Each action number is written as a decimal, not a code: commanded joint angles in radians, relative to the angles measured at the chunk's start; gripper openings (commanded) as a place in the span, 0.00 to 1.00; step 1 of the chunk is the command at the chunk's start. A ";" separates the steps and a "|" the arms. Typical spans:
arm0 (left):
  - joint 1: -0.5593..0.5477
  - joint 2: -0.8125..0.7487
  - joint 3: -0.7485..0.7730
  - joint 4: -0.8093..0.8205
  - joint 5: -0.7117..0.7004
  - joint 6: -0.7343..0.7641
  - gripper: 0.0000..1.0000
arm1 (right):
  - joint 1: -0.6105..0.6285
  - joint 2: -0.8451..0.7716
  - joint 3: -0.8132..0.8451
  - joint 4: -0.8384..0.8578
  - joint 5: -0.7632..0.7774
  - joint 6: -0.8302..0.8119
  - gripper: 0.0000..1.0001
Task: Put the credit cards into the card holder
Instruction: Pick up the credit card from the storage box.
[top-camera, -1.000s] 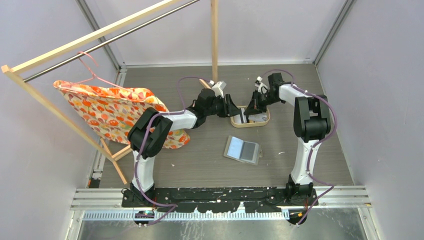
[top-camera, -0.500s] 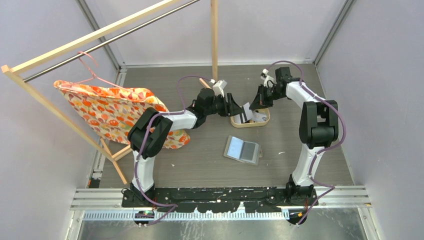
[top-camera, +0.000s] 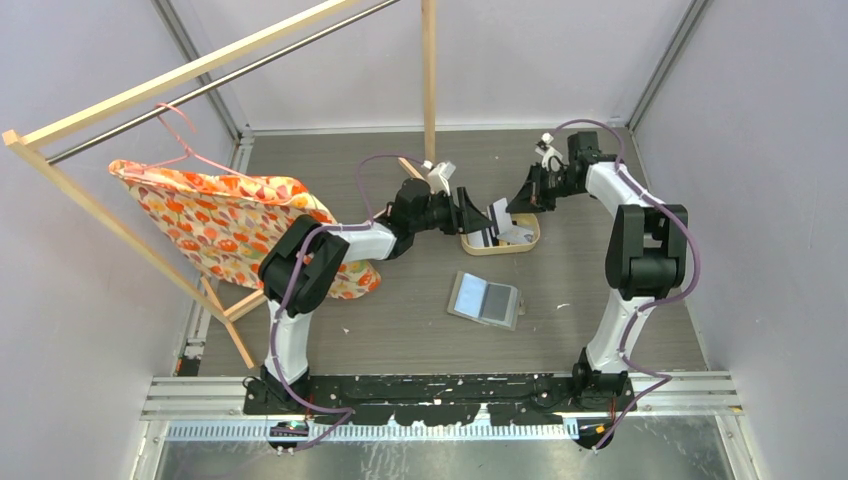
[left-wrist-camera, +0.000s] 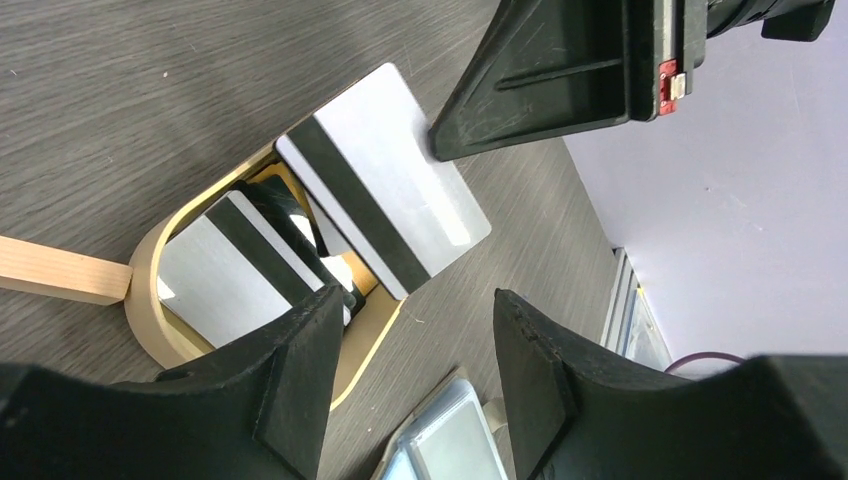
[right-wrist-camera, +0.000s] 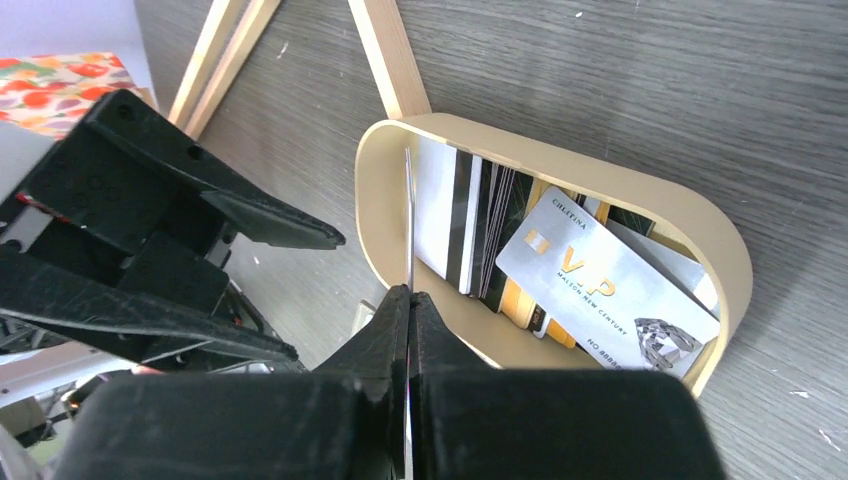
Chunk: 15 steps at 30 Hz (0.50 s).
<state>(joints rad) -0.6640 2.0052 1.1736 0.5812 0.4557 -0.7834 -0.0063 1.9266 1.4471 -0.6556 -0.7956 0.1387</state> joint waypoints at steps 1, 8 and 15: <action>0.003 0.005 -0.011 0.076 0.022 -0.032 0.58 | -0.026 -0.051 -0.004 0.008 -0.083 0.034 0.01; 0.015 0.004 -0.046 0.160 0.037 -0.155 0.59 | -0.053 -0.048 -0.040 0.074 -0.162 0.125 0.01; 0.017 0.048 -0.032 0.176 0.029 -0.259 0.53 | -0.055 -0.025 -0.060 0.112 -0.217 0.162 0.01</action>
<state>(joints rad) -0.6525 2.0254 1.1297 0.6937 0.4732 -0.9722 -0.0597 1.9247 1.3907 -0.5892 -0.9413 0.2626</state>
